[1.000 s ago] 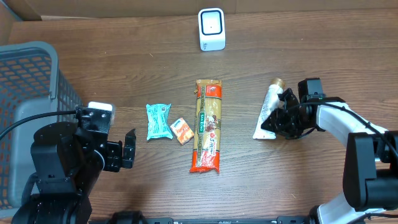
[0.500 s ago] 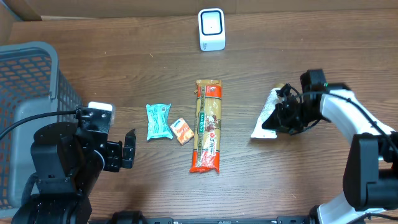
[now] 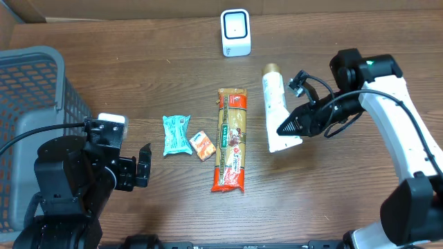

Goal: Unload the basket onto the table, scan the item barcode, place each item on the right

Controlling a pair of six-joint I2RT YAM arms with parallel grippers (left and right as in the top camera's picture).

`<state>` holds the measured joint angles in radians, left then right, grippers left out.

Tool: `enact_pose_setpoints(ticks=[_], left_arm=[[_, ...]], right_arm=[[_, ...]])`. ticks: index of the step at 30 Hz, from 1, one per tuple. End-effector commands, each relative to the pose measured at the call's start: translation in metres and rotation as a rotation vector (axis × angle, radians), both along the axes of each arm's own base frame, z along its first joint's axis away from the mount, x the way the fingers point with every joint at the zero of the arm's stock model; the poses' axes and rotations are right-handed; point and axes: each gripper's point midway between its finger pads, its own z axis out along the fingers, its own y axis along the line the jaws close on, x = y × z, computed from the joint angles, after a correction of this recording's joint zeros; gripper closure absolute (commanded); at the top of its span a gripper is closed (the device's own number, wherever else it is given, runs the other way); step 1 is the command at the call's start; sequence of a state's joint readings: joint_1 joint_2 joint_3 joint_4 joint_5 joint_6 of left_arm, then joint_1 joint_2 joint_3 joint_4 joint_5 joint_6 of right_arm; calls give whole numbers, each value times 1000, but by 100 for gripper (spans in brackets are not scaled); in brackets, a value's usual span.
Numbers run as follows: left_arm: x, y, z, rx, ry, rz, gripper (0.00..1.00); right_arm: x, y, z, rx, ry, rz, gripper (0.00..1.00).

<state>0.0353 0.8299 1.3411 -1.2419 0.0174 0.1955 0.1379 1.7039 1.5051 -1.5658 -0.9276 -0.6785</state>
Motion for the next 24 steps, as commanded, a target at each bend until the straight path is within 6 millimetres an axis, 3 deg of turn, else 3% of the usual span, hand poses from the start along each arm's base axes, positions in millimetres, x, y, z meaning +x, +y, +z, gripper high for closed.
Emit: enact_pose_setpoints(ticks=[1, 8, 12, 17, 19, 21, 24], left_arm=[[0, 2, 1, 23, -5, -4, 0], [0, 2, 1, 23, -5, -4, 0], [0, 2, 1, 23, -5, -4, 0], [0, 2, 1, 23, -5, -4, 1], [0, 2, 1, 23, -5, -4, 0], [0, 2, 1, 23, -5, -4, 0], [0, 2, 1, 23, -5, -4, 0]], right_arm=[[-4, 9, 41, 141, -167, 53, 96], [-6, 9, 42, 140, -143, 43, 96], [6, 10, 39, 106, -84, -40, 96], [43, -13, -4, -246, -27, -284, 96], [57, -18, -14, -364, -85, -341, 96], [64, -7, -9, -370, -156, -321, 97], [79, 13, 17, -332, -279, -304, 97]])
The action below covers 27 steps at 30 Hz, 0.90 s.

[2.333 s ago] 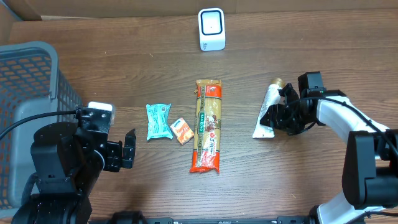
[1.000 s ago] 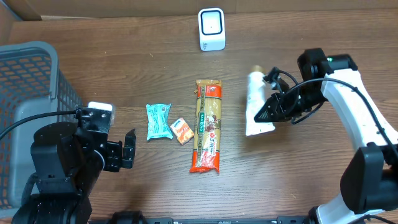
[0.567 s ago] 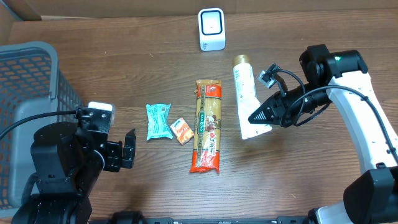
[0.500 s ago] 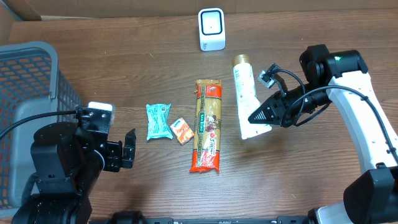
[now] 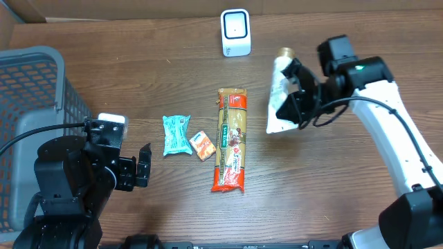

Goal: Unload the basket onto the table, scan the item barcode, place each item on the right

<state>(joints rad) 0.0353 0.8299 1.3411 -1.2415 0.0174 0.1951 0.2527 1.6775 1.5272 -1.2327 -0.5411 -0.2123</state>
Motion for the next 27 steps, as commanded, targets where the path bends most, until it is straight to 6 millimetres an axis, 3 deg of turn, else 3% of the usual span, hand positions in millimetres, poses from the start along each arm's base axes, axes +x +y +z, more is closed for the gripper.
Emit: enact_pose_setpoints(ticks=[1, 6, 8, 10, 12, 16, 22, 27], left_arm=[[0, 2, 1, 23, -5, -4, 0], [0, 2, 1, 23, -5, -4, 0], [0, 2, 1, 23, -5, -4, 0], [0, 2, 1, 23, -5, -4, 0], [0, 2, 1, 23, -5, -4, 0], [0, 2, 1, 23, -5, -4, 0], [0, 2, 1, 23, -5, -4, 0], [0, 2, 1, 23, -5, -4, 0]], right_arm=[[29, 19, 57, 6, -211, -21, 97], [55, 49, 133, 167, -455, 85, 97], [68, 54, 149, 185, -517, 86, 97], [84, 57, 153, 173, -553, 74, 97], [104, 56, 144, 98, -581, 38, 97], [147, 53, 104, -83, -611, -38, 97], [215, 23, 43, -439, -703, -220, 97], [240, 22, 11, -622, -801, -47, 96]])
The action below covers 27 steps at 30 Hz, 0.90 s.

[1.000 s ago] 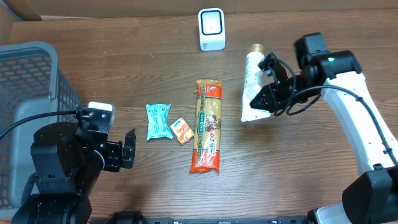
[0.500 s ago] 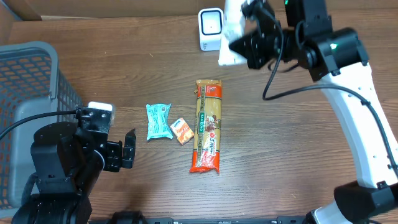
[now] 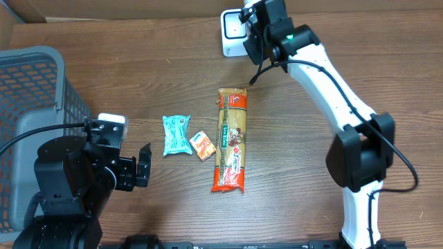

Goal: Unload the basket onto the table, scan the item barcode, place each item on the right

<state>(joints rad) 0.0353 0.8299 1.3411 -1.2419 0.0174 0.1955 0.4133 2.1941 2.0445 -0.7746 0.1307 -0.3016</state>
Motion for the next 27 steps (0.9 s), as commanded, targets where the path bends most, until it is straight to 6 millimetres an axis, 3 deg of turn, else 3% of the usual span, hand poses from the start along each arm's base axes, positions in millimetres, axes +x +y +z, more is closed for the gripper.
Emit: enact_pose_setpoints(ticks=[1, 5, 8, 11, 19, 27], left_arm=[[0, 2, 1, 23, -5, -4, 0], [0, 2, 1, 23, -5, -4, 0], [0, 2, 1, 23, -5, -4, 0], [0, 2, 1, 23, -5, -4, 0], [0, 2, 1, 23, -5, -4, 0], [0, 2, 1, 23, -5, -4, 0]], right_arm=[[22, -22, 29, -216, -163, -10, 96], [39, -39, 16, -418, -228, -88, 97], [40, -34, 0, -506, -220, -63, 97], [38, -26, -15, -528, -206, -53, 96], [42, -32, -34, -642, -234, -139, 97], [39, -31, -39, -656, -216, -128, 96]])
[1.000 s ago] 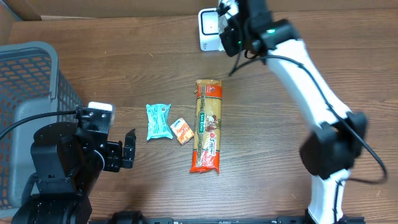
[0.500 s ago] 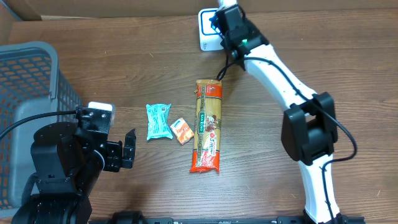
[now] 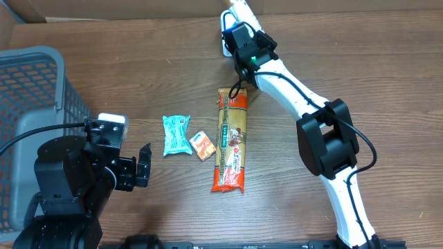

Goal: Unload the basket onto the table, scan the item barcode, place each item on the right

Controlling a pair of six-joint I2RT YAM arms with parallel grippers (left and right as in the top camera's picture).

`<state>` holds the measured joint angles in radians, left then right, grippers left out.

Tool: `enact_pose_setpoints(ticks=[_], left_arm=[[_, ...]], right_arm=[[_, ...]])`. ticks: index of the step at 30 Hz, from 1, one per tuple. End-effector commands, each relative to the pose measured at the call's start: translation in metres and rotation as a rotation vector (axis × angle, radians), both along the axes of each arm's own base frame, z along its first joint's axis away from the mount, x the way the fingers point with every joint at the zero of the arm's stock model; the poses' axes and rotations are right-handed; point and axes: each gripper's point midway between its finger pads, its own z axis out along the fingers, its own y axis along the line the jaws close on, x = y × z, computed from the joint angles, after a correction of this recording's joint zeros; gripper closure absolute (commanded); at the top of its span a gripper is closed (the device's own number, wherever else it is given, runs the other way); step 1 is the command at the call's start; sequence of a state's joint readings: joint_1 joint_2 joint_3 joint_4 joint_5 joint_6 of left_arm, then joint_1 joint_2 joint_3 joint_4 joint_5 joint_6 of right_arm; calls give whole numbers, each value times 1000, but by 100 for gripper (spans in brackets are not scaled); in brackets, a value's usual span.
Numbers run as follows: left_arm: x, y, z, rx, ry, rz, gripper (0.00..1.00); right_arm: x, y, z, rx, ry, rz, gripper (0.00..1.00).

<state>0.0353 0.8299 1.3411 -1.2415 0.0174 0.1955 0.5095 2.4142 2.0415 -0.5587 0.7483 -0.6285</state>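
Observation:
My right arm stretches to the table's far edge, where the white scanner (image 3: 223, 40) stands; only its left edge shows beside the wrist. The right gripper (image 3: 241, 23) is shut on the white tube (image 3: 237, 9), whose end sticks out past the wrist, over the scanner. The fingers themselves are hidden under the wrist. Near the front left, my left gripper (image 3: 144, 166) hangs open and holds nothing.
A long orange pasta pack (image 3: 230, 142) lies mid-table, with a teal packet (image 3: 177, 134) and a small orange packet (image 3: 202, 145) to its left. A grey basket (image 3: 34, 83) fills the left side. The right arm's links span the table's right half.
The right wrist has shifted slightly left and closer over the scanner, covering most of it; the tube's end now shows at the top edge. The left arm is unchanged.
The right gripper first gripped the white tube lying right of the pasta pack. Then it held the tube tilted, further back. Later it was at the scanner on the far edge, and now it holds the tube over the scanner. The left arm stayed put.

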Motion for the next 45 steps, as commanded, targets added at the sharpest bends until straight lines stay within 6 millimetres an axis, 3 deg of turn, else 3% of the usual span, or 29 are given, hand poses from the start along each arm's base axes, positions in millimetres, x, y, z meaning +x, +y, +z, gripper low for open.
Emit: enact_pose_setpoints(ticks=[1, 8, 13, 17, 20, 24, 29, 32, 34, 38, 42, 45], left_arm=[[0, 2, 1, 23, -5, -4, 0], [0, 2, 1, 23, -5, -4, 0], [0, 2, 1, 23, -5, -4, 0], [0, 2, 1, 23, -5, -4, 0], [0, 2, 1, 23, -5, -4, 0], [0, 2, 1, 23, -5, -4, 0], [0, 2, 1, 23, -5, -4, 0], [0, 2, 1, 23, -5, -4, 0], [0, 2, 1, 23, -5, -4, 0], [0, 2, 1, 23, -5, -4, 0], [0, 2, 1, 23, -5, -4, 0], [0, 2, 1, 23, -5, -4, 0]], right_arm=[[3, -4, 24, 2, -59, -40, 96], [-3, -3, 20, 4, -41, -46, 97], [-4, -2, 28, 71, -70, -83, 97], [-11, 2, 50, 135, -71, -67, 97], [-21, 2, 87, 245, -103, -75, 97], [-51, 8, 137, 431, -81, -56, 97], [-119, 15, 197, 808, 64, -32, 96], [-156, 1, 225, 1009, 162, -59, 96], [-172, -17, 233, 1093, 219, -98, 96], [-190, -59, 221, 1184, 351, -218, 96], [-196, -106, 177, 1187, 442, -422, 96], [-197, -130, 141, 1191, 482, -528, 96]])
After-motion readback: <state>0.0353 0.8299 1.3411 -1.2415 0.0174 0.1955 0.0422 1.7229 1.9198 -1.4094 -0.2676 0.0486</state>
